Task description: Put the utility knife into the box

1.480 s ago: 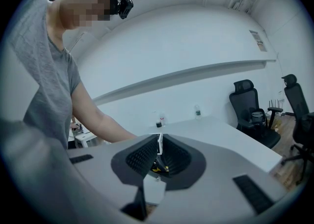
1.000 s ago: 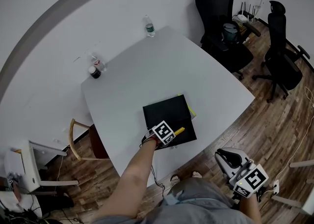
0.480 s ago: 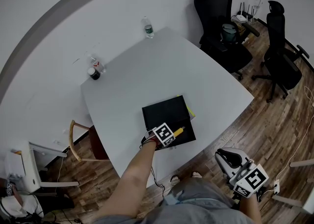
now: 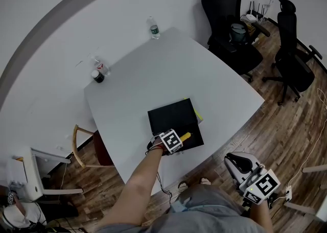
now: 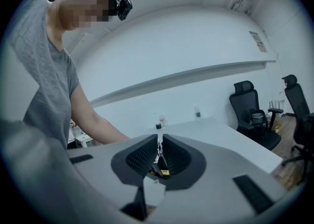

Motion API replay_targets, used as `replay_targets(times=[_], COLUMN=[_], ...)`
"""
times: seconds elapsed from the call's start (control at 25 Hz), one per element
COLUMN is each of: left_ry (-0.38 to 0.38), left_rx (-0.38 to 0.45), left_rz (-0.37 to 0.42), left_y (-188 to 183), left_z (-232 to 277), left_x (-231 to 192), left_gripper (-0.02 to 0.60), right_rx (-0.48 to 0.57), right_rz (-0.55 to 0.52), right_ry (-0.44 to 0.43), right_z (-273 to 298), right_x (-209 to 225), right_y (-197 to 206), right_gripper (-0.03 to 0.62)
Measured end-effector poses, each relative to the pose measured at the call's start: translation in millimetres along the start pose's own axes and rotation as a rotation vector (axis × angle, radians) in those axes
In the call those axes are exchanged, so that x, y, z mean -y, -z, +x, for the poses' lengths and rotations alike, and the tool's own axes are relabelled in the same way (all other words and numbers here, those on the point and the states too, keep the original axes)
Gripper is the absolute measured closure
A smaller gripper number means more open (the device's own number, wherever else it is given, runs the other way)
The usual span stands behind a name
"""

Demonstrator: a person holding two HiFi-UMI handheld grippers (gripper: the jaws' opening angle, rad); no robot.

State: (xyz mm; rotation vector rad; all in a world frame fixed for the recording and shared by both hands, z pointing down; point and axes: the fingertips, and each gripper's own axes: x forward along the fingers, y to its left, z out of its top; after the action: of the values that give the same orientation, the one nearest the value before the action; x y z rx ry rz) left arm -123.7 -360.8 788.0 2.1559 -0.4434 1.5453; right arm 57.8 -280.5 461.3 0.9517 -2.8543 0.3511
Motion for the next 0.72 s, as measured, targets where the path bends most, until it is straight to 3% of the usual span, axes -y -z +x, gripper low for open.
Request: replay_targets(times=[0.24,0.72], left_ry=[-0.089,-0.12], left_rx=[0.036,0.148], left_rz=[0.077,0.061], left_y=[-3,-18], left_z=[0,-19], left_x=[-3,-5], left_gripper=[0.362,0.362], right_rx=[0.001,0.004], right_rz=[0.001,-0.007], right_ry=[-0.004,-0.03], right_z=[1,8], right_x=[0,-4], right_y=[-1,-5], right_gripper=[0.548,0.548])
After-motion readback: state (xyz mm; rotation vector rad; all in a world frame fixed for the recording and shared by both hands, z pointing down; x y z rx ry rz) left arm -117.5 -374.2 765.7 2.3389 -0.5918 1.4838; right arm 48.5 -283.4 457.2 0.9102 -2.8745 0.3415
